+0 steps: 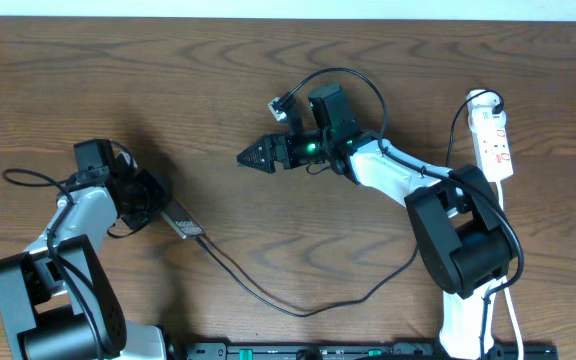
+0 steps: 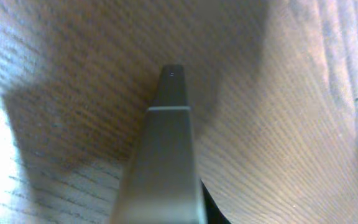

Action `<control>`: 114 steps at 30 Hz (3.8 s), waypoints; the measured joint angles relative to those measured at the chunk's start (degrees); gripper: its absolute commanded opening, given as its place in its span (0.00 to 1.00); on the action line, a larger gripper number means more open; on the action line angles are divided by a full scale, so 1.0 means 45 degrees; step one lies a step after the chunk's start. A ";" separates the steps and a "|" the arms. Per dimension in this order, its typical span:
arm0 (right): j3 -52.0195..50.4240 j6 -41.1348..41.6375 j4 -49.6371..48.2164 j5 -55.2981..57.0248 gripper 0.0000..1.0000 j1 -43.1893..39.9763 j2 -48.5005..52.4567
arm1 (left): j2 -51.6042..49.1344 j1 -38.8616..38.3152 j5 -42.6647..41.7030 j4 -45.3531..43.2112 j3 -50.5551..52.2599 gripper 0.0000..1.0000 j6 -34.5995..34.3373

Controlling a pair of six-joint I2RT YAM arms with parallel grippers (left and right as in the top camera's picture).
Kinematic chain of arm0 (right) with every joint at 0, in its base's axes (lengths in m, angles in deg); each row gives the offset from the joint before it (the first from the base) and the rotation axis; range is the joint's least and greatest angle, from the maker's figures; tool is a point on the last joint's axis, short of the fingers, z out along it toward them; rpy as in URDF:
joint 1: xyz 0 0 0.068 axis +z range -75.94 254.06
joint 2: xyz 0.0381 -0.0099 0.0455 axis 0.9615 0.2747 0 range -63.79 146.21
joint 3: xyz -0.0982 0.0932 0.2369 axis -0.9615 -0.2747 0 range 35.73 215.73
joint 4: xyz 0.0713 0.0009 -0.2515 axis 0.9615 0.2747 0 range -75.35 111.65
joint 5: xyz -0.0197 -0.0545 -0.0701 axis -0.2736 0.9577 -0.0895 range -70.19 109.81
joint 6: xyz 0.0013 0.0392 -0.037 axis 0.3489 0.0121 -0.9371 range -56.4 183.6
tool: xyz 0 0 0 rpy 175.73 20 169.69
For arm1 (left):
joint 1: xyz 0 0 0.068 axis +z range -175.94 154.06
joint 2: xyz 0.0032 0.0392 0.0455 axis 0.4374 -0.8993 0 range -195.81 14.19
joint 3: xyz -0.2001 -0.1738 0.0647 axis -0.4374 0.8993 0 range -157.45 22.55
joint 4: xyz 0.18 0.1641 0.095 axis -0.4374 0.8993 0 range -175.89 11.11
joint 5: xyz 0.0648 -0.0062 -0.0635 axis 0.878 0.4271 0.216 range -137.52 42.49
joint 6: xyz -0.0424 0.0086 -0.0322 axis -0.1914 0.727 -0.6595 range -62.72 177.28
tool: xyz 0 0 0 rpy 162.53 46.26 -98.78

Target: Plug charger to phone and switch on socket

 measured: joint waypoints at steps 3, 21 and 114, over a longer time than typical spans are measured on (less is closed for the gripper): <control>0.0000 0.0000 0.0000 0.0000 0.99 0.0000 0.0000 | 0.0015 0.0000 -0.0015 -0.0073 0.0092 0.08 0.0005; 0.0000 0.0000 0.0005 0.0005 0.99 0.0000 0.0000 | 0.0034 0.0000 0.0092 -0.0141 0.0248 0.26 0.0058; 0.2443 -0.1112 1.1366 0.8136 0.99 -0.1224 -0.2895 | 0.8602 -0.1214 -0.3385 0.0894 0.0359 0.89 0.1433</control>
